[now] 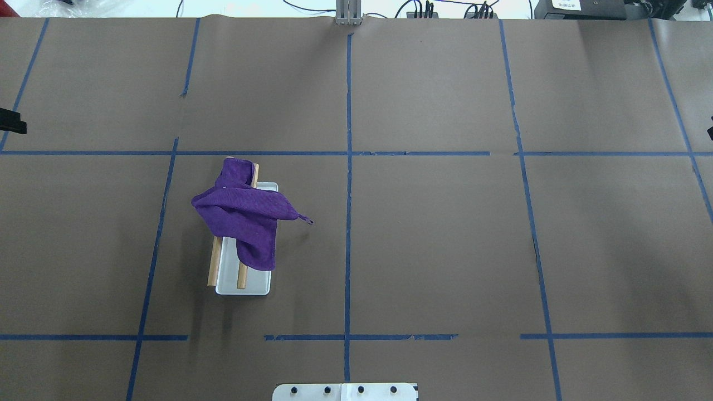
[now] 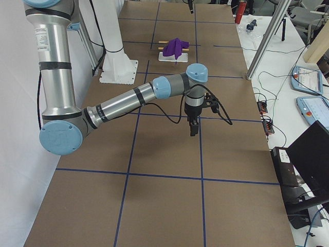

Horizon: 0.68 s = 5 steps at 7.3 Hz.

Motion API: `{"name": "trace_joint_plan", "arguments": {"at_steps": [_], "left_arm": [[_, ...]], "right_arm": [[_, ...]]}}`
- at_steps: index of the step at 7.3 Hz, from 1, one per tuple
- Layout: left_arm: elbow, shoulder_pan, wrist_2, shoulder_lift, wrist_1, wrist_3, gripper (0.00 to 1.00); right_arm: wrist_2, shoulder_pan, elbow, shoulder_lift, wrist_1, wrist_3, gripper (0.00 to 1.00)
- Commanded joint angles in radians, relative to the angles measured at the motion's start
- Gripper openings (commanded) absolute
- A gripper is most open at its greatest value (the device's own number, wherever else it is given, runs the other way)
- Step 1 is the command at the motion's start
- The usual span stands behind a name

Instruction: Hang towel on rack

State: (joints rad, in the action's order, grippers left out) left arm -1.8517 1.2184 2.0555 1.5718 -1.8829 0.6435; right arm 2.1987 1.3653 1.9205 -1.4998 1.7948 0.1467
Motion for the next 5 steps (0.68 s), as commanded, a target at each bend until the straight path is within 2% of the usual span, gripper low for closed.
{"name": "trace_joint_plan", "arguments": {"at_steps": [1,3,4,5], "left_arm": [[0.006,0.128,0.064,0.075,0.317,-0.319,1.0],[0.095,0.257,0.157,0.074,0.358,-0.529,1.0],[0.179,0.312,0.213,0.073,0.36,-0.627,1.0],[0.219,0.316,0.233,0.062,0.361,-0.637,1.0]], "right_arm": [[0.125,0.107,-0.128,0.001,-0.043,-0.111,1.0],[0.203,0.184,-0.335,0.01,-0.149,-0.193,1.0],[0.222,0.21,-0.391,0.009,-0.15,-0.194,1.0],[0.228,0.228,-0.394,0.0,-0.152,-0.202,1.0]]}}
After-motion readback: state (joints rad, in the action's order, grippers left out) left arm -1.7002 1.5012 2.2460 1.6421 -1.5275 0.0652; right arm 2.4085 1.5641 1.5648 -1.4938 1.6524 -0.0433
